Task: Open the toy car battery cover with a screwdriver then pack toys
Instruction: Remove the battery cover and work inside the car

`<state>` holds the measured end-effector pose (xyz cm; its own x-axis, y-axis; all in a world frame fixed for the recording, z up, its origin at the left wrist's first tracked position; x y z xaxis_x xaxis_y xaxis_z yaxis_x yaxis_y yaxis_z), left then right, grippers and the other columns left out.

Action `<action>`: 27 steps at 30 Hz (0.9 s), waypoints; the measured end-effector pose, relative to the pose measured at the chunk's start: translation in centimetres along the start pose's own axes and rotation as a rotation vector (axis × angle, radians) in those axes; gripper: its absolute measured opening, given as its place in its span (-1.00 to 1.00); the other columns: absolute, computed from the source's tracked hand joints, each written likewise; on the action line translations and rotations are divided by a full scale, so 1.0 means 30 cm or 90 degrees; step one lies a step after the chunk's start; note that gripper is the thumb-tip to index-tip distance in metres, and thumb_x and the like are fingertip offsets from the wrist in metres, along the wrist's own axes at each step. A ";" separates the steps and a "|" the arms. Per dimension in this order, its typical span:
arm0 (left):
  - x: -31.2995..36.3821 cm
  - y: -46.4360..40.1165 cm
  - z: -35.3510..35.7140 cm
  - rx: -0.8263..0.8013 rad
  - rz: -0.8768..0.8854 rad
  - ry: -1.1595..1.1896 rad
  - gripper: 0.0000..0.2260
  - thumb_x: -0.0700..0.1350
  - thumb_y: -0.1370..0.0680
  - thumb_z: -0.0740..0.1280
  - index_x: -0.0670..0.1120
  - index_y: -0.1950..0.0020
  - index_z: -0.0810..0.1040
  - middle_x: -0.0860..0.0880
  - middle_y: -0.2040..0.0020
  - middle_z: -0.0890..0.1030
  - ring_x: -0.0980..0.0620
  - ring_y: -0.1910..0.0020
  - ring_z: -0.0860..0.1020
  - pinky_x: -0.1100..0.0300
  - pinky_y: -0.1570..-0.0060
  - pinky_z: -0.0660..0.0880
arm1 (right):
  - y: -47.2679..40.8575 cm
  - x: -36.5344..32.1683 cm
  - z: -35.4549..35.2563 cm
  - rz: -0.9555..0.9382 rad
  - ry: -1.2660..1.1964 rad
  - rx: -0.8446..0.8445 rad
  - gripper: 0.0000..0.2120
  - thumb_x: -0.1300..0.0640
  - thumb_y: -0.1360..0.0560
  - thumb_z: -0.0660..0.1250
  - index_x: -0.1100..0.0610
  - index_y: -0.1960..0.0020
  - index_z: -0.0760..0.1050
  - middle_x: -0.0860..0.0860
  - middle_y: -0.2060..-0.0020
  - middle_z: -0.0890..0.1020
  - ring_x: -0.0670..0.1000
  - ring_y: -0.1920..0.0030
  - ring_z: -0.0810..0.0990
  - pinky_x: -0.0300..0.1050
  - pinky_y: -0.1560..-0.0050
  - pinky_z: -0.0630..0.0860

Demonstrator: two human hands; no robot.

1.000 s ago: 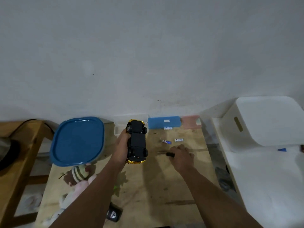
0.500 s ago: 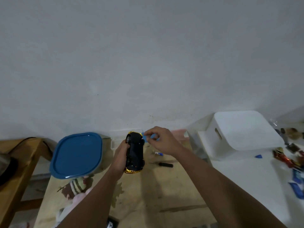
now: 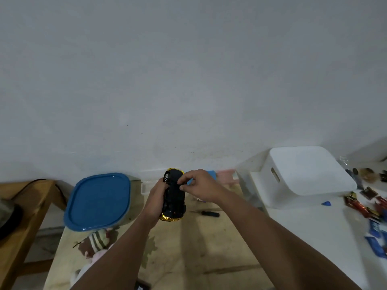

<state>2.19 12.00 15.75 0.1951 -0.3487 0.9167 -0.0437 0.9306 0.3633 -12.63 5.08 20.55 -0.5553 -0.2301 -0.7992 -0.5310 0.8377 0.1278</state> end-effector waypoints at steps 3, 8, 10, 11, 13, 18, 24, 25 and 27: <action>-0.010 -0.006 0.002 0.000 -0.019 0.020 -0.55 0.21 -0.55 0.23 -0.06 -0.24 0.64 -0.26 -0.02 0.67 -0.21 0.09 0.67 -0.17 0.04 0.59 | -0.004 0.000 -0.020 0.010 -0.019 -0.024 -0.87 0.20 -0.49 0.48 0.04 -0.01 0.72 -0.15 0.13 0.71 -0.27 0.15 0.61 -0.30 0.03 0.50; -0.033 -0.019 0.002 -0.009 -0.059 0.061 -0.55 0.15 -0.57 0.25 -0.15 -0.25 0.62 -0.28 0.04 0.68 -0.25 0.12 0.67 -0.07 0.12 0.64 | -0.018 0.009 -0.063 0.022 -0.098 -0.032 -0.86 0.27 -0.49 0.48 0.11 -0.02 0.73 0.00 0.13 0.75 -0.11 0.23 0.65 -0.21 0.09 0.60; -0.042 -0.019 -0.001 -0.008 -0.081 0.092 -0.60 0.06 -0.61 0.24 -0.20 -0.26 0.61 -0.27 0.06 0.67 -0.24 0.14 0.64 -0.03 0.16 0.64 | -0.026 0.019 -0.094 0.032 -0.113 -0.015 -0.85 0.28 -0.49 0.47 0.13 -0.03 0.73 -0.07 0.18 0.74 -0.13 0.21 0.66 -0.24 0.11 0.58; -0.051 -0.023 -0.008 0.001 -0.085 0.095 -0.62 0.04 -0.62 0.23 -0.19 -0.25 0.61 -0.25 0.06 0.68 -0.23 0.13 0.65 -0.04 0.12 0.64 | -0.029 0.024 -0.112 0.036 -0.121 -0.004 -0.85 0.29 -0.49 0.47 0.15 -0.03 0.72 -0.05 0.18 0.74 -0.10 0.17 0.69 -0.23 0.09 0.59; -0.072 -0.034 -0.025 0.016 -0.081 0.079 -0.67 0.03 -0.66 0.19 -0.14 -0.21 0.62 -0.22 0.07 0.69 -0.20 0.15 0.68 -0.04 0.08 0.63 | -0.029 0.042 -0.148 0.049 -0.153 0.019 -0.86 0.29 -0.48 0.49 0.15 -0.02 0.72 0.04 0.14 0.75 0.05 0.10 0.72 -0.15 0.07 0.65; -0.120 -0.046 -0.059 0.021 -0.100 0.111 -0.67 -0.02 -0.70 0.14 0.01 -0.06 0.72 -0.17 0.11 0.68 -0.13 0.22 0.65 0.03 0.23 0.67 | -0.005 0.169 -0.184 0.170 -0.305 0.073 -0.86 0.24 -0.47 0.53 0.19 -0.02 0.70 0.14 0.11 0.74 0.00 0.16 0.69 -0.17 0.20 0.58; -0.190 -0.075 -0.138 0.025 -0.145 0.188 -0.60 0.10 -0.67 0.18 -0.03 -0.20 0.75 -0.13 -0.03 0.69 -0.12 0.16 0.63 0.00 0.18 0.67 | 0.021 0.407 -0.045 0.327 -0.249 0.034 -0.87 0.40 -0.45 0.47 0.24 0.05 0.70 0.27 0.12 0.71 0.12 0.21 0.64 -0.01 0.13 0.56; -0.199 -0.081 -0.143 0.026 -0.151 0.178 -0.59 0.07 -0.70 0.14 -0.01 -0.12 0.78 -0.11 0.04 0.70 -0.10 0.22 0.65 0.03 0.22 0.67 | 0.022 0.441 -0.004 0.347 -0.228 0.017 -0.85 0.44 -0.44 0.45 0.23 0.10 0.70 0.29 0.17 0.70 0.13 0.24 0.63 -0.01 0.16 0.57; -0.212 -0.098 -0.152 0.032 -0.154 0.159 -0.56 0.03 -0.71 0.11 0.03 -0.03 0.80 -0.10 0.08 0.71 -0.07 0.26 0.67 0.06 0.25 0.67 | 0.028 0.504 0.075 0.388 -0.187 -0.017 -0.82 0.46 -0.43 0.43 0.21 0.16 0.69 0.21 0.30 0.67 0.08 0.33 0.61 -0.14 0.31 0.59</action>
<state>5.54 11.99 8.10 0.4397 -0.5151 0.7357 -0.0134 0.8153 0.5788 -20.02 3.43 7.26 -0.5651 0.4265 -0.7063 -0.1959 0.7622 0.6170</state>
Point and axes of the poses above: each hand's wrist, its own y-axis away from the middle knuckle, its own z-axis out of the palm, x = y × z, the point moved 5 cm from there along -y, towards the middle knuckle
